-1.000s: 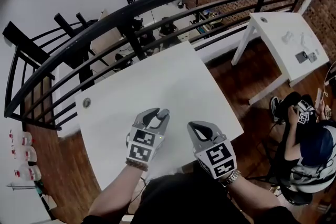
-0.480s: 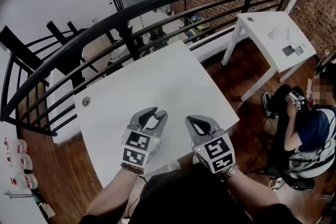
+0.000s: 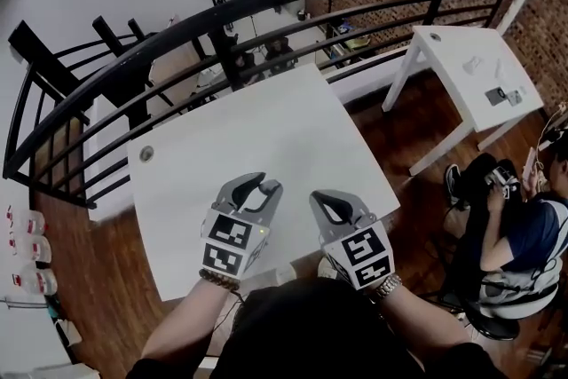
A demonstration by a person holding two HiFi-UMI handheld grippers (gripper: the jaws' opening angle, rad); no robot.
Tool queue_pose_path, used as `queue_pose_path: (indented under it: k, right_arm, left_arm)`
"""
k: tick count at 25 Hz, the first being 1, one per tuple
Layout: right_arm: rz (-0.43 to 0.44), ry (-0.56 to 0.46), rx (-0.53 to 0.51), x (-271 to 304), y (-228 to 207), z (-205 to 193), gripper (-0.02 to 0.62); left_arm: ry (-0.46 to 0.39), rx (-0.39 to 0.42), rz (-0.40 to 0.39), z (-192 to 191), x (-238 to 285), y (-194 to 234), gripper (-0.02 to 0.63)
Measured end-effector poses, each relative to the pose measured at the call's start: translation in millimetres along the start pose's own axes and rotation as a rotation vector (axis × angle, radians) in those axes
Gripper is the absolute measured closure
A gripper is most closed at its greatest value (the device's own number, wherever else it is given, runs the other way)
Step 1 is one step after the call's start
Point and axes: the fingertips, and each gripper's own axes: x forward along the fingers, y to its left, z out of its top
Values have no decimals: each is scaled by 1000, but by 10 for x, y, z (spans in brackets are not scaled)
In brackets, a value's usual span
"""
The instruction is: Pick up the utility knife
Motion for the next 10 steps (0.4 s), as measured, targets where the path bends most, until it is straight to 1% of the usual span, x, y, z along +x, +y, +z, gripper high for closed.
queue_pose_path:
  k: [6,10]
  right_arm:
    - [21,-3,-3,-47,-33,-20,601]
    - [30,-2,-4,-83,-31,-27,601]
  left_arm:
    - [-5,-5,16,44,17,-77,448]
    - [2,-3,13,61,34,-139,448]
